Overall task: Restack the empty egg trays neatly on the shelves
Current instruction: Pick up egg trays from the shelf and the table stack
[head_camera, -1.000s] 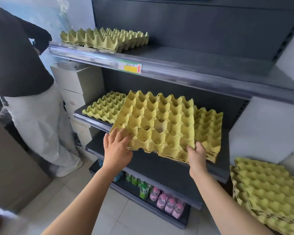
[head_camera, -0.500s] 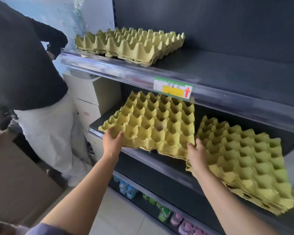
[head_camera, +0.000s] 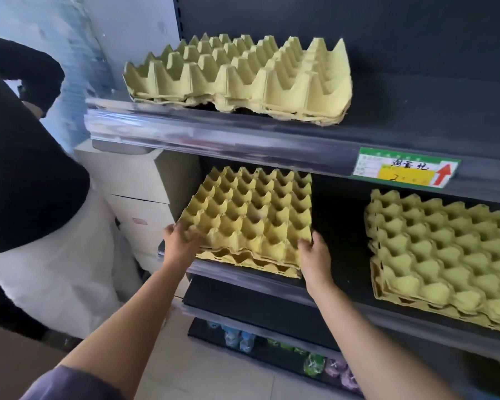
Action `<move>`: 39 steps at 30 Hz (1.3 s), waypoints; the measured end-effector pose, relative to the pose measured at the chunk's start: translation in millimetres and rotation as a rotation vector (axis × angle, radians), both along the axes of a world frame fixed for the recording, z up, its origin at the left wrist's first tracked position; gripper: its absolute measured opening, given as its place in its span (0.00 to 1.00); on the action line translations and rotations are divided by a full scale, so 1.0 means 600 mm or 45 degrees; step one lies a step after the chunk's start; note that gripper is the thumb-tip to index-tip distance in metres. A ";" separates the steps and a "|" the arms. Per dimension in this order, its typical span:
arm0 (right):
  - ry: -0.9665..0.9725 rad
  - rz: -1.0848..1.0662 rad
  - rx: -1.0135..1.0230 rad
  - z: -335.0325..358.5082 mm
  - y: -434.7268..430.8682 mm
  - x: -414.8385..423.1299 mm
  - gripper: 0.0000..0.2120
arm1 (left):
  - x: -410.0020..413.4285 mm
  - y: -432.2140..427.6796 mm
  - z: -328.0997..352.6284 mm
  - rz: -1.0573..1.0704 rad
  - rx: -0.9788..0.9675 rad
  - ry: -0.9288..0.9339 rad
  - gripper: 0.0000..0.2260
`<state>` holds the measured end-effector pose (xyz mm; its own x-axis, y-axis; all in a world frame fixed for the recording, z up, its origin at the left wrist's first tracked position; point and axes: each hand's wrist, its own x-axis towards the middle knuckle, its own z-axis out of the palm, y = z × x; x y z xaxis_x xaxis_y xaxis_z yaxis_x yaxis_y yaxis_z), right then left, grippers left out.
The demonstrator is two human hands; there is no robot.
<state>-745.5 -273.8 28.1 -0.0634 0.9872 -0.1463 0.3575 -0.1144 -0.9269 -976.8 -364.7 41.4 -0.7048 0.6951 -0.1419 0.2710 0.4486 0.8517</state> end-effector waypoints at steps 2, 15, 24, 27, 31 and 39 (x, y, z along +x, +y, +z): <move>-0.094 0.006 -0.024 -0.010 -0.001 -0.006 0.20 | -0.011 0.002 -0.014 -0.072 -0.103 -0.001 0.21; -0.512 0.056 0.130 -0.021 -0.005 -0.002 0.24 | -0.006 0.003 -0.029 -0.095 -0.132 0.454 0.20; -0.906 0.055 0.830 0.053 -0.004 0.099 0.18 | 0.122 0.049 0.043 -0.444 0.033 0.913 0.16; -0.917 -0.007 0.964 0.083 -0.003 0.168 0.16 | 0.198 0.070 0.071 -0.550 0.154 0.978 0.14; -0.949 -0.138 1.079 0.113 -0.010 0.308 0.14 | 0.346 0.097 0.103 -0.710 0.387 1.174 0.11; -1.050 -0.291 1.127 0.144 -0.047 0.672 0.18 | 0.719 0.115 0.122 -0.965 0.725 1.323 0.07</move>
<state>-342.0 -301.8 114.4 -0.0815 0.7427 0.6646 0.9269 0.3016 -0.2233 -545.1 -295.9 114.5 0.2541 0.7335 0.6304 0.8974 -0.4218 0.1291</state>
